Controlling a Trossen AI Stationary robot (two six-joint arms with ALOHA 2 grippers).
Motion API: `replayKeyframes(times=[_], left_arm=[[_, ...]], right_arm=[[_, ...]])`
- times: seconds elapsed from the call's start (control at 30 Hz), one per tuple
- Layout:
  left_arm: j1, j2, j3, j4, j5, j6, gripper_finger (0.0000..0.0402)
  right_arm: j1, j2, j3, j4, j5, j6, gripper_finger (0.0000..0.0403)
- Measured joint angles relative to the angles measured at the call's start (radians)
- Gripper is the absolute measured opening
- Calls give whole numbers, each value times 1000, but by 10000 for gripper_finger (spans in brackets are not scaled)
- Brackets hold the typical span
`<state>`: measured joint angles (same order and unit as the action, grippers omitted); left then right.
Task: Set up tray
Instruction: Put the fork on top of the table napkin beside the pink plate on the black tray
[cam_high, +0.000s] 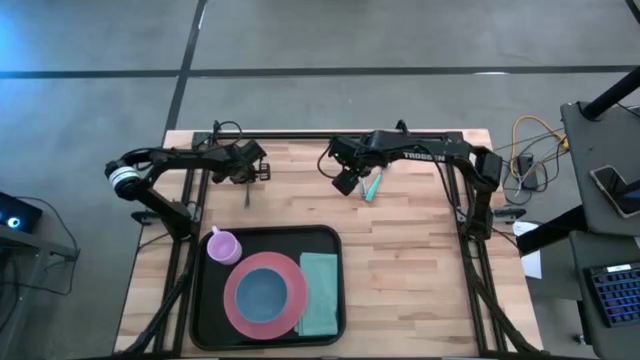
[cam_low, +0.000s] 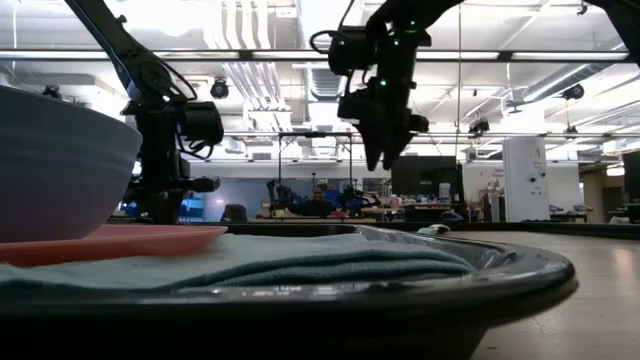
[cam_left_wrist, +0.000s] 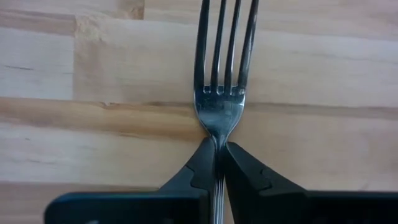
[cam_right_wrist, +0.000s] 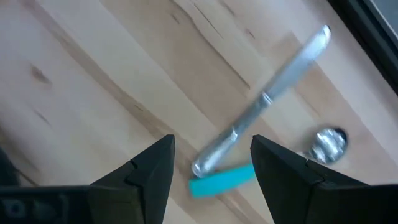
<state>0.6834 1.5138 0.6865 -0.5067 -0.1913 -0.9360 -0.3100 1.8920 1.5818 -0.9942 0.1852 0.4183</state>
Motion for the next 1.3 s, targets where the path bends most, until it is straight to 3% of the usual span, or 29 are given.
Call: replayKeyframes(times=[0.13, 0.2, 0.37, 0.53, 0.77, 0.97, 1.17, 1.3], left_arm=[[-30, -42, 25, -76, 40, -34, 4], [-61, -76, 55, -124, 53, -54, 3], [-163, -158, 165, -230, -33, -155, 2], [-337, -167, 307, -323, -128, -319, 2], [-618, -51, 489, -377, -207, -538, 1], [-819, 115, 661, -432, -271, -641, 3], [-994, 316, 857, -482, -322, -793, 5], [-1084, 451, 1012, -537, -347, -926, 6]], right_arm=[[33, -32, 0, 42, 16, -3, 201], [54, -60, -5, 60, 80, -3, 201], [96, -168, -64, 88, 280, 44, 201], [104, -320, -204, 114, 299, 154, 201], [167, -551, -484, 118, 277, 388, 201], [316, -734, -682, 145, 222, 632, 201], [494, -845, -777, 192, 223, 780, 201], [548, -859, -787, 191, 224, 822, 201]])
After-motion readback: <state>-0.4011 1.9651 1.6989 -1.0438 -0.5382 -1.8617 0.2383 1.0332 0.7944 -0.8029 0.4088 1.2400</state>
